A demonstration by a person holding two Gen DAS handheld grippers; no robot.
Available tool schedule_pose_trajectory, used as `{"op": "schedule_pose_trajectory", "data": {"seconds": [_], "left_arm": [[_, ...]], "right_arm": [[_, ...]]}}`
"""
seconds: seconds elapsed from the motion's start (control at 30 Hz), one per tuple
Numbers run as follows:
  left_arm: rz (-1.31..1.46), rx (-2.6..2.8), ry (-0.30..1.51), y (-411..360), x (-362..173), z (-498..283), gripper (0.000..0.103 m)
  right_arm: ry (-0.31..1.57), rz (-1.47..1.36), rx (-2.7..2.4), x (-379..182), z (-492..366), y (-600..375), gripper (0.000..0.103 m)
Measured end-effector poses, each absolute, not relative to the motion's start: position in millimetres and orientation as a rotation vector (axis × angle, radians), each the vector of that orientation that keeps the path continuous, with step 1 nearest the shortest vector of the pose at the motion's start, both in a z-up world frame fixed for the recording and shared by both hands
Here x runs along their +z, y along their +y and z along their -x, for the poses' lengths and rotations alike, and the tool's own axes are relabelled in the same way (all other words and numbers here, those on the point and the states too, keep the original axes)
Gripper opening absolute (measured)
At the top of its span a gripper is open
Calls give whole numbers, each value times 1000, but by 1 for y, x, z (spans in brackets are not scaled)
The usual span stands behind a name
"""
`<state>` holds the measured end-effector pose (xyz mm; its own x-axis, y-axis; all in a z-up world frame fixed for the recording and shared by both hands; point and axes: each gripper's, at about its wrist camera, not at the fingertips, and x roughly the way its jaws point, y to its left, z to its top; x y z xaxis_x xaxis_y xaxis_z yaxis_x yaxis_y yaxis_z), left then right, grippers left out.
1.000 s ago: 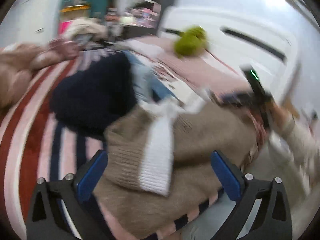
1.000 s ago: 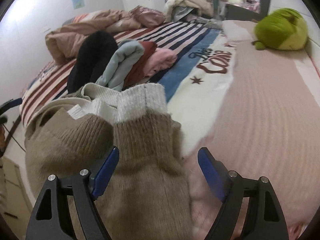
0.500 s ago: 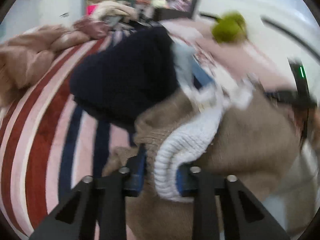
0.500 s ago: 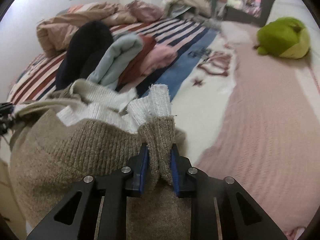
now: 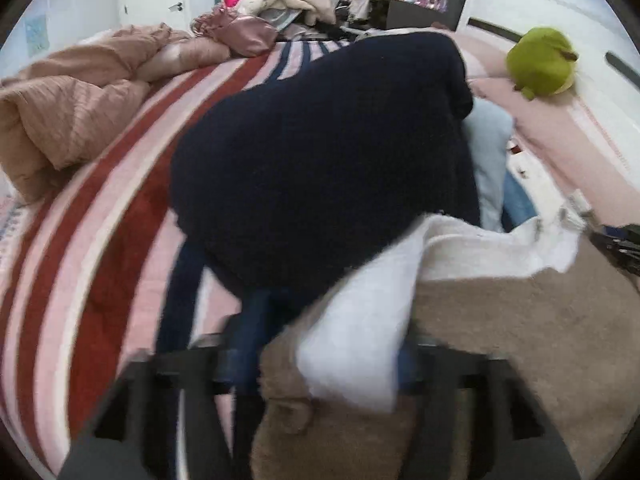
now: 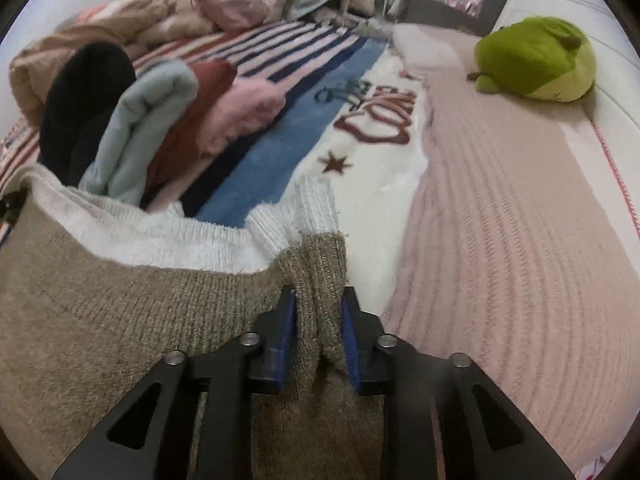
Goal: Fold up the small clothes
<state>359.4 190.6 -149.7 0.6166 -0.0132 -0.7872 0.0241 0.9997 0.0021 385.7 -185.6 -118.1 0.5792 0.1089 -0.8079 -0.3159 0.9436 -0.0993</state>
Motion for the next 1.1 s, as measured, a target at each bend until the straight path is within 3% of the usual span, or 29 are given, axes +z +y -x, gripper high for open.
{"op": "schedule_pose_trajectory", "data": {"seconds": [0.07,0.1,0.3,0.43,0.47,0.53,0.57,0.63,0.93,1.1], "left_arm": [[-16,-66,870,191,-140,-344,78],[-7,-75,859,192,-134,-336,82],[-18,-170,774,172,-94,-266,85],[49,-385,734,133,-79,-229,85],[79,-441,739,120,-81,-224,85],[104,-527,763,93,-91,-219,73],[107,-554,770,83,-96,-218,60],[115,-597,791,64,-107,-221,52],[59,-570,975,36,-178,-260,52],[67,-543,957,36,-172,-257,55]], "right_arm": [[907,257,257,-111,-376,-188,50],[890,251,263,-105,-367,-192,53],[811,150,387,-67,-301,-201,54],[746,88,584,-49,-241,-182,35],[751,65,624,-51,-232,-178,25],[773,38,669,-57,-218,-169,10],[780,31,681,-60,-213,-165,9],[787,32,686,-70,-209,-158,9],[973,64,642,-135,-236,-155,3],[951,67,626,-135,-233,-155,3]]}}
